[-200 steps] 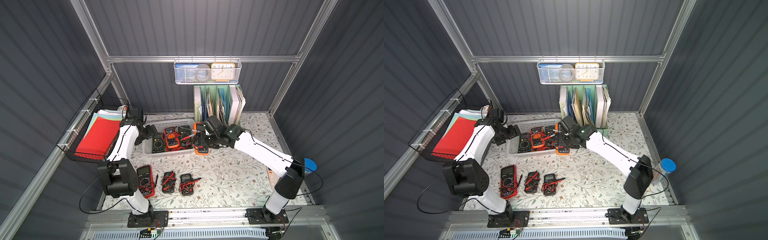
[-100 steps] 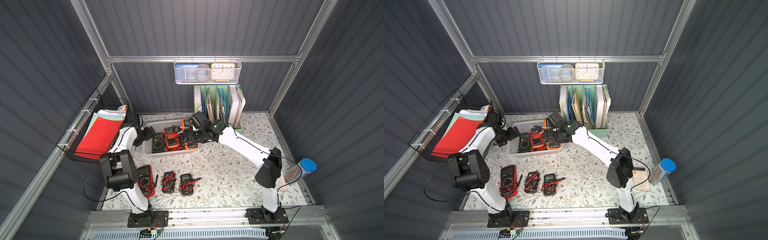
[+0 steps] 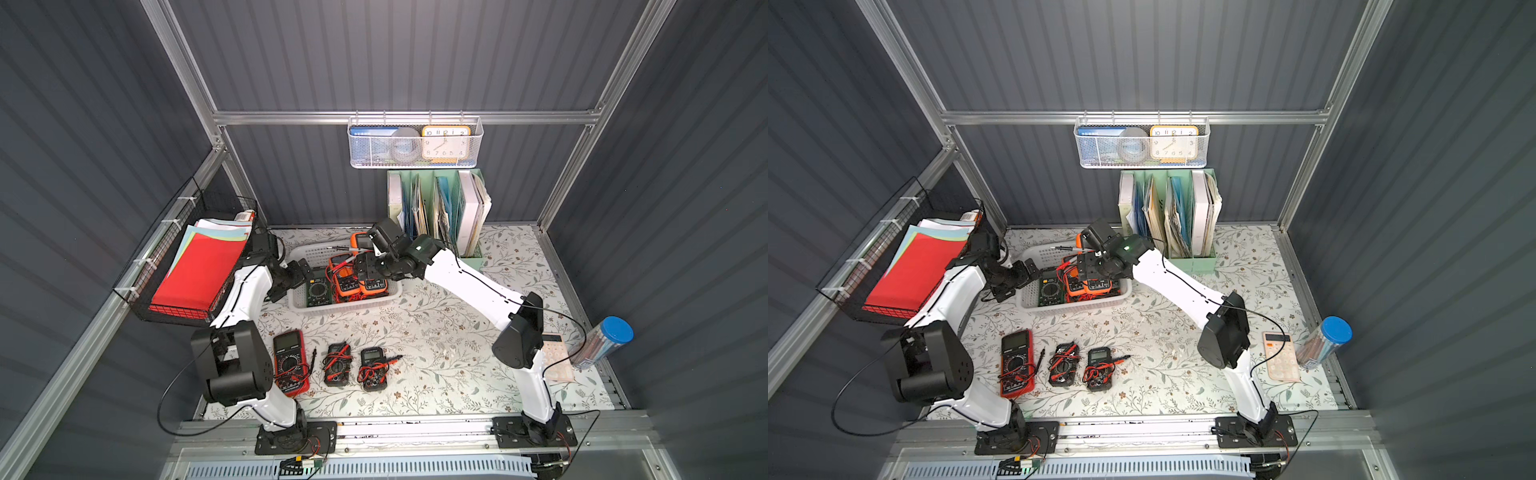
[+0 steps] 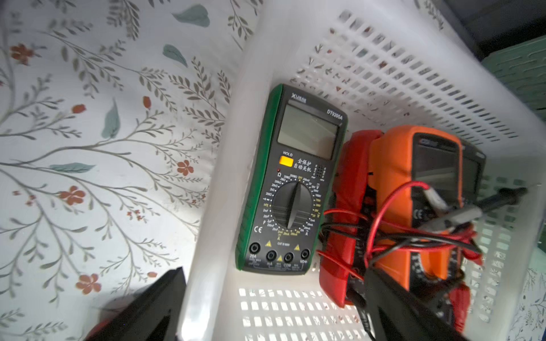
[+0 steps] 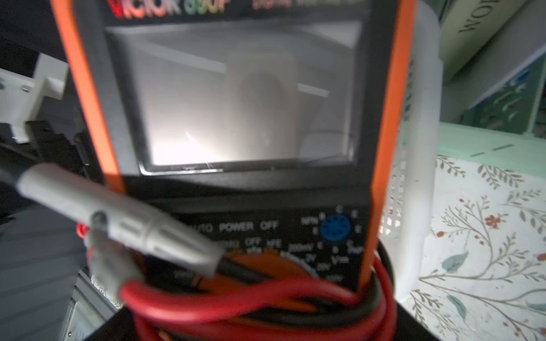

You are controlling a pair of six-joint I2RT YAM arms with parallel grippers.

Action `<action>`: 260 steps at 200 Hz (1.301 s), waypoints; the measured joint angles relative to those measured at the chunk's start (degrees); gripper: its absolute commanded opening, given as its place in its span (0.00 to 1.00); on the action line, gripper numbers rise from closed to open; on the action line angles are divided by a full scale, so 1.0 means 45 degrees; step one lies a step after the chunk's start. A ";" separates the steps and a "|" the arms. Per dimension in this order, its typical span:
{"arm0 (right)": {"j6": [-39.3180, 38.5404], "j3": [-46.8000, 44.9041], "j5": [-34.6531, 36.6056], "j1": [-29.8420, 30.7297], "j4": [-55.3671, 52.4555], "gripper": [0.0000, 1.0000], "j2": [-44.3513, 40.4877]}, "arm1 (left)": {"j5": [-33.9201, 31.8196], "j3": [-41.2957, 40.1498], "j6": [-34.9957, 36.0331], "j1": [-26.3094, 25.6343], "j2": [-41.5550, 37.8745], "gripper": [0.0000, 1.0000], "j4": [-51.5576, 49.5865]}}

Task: Put the multimeter into the basket
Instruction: Adjust the basket at the center of the board, then place the multimeter in the basket.

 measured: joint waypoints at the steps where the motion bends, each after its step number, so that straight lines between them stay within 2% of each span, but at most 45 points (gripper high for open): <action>1: -0.0010 0.0024 0.0000 0.0010 0.0000 0.41 0.0029 | 0.0015 0.0029 0.0005 0.0000 -0.0019 0.99 -0.0015; 40: -0.0510 0.1530 -0.0087 0.0282 0.0092 0.42 0.1418 | 0.0457 0.1846 0.0049 -0.0248 -0.1637 0.99 -0.0403; 97: -0.1054 0.4925 -0.0432 0.0831 0.0423 0.43 0.4158 | 0.1137 0.2526 -0.0364 -0.0248 -0.3245 0.99 -0.1059; 195: -0.0962 0.5751 -0.0840 0.1399 0.4051 0.46 0.6868 | 0.1287 0.2633 -0.1292 -0.0253 -0.4041 0.99 -0.1190; 231: -0.0588 0.5867 -0.0801 0.1389 0.4551 0.57 0.7072 | 0.1311 0.2526 -0.1292 -0.0253 -0.4036 0.99 -0.1234; 240: -0.0520 0.5867 -0.0787 0.1389 0.4629 0.64 0.7096 | 0.1321 0.2521 -0.1292 -0.0253 -0.4036 0.99 -0.1234; 260: -0.0403 0.5867 -0.0729 0.1389 0.4741 0.75 0.7125 | 0.1321 0.2521 -0.1292 -0.0253 -0.4036 0.99 -0.1234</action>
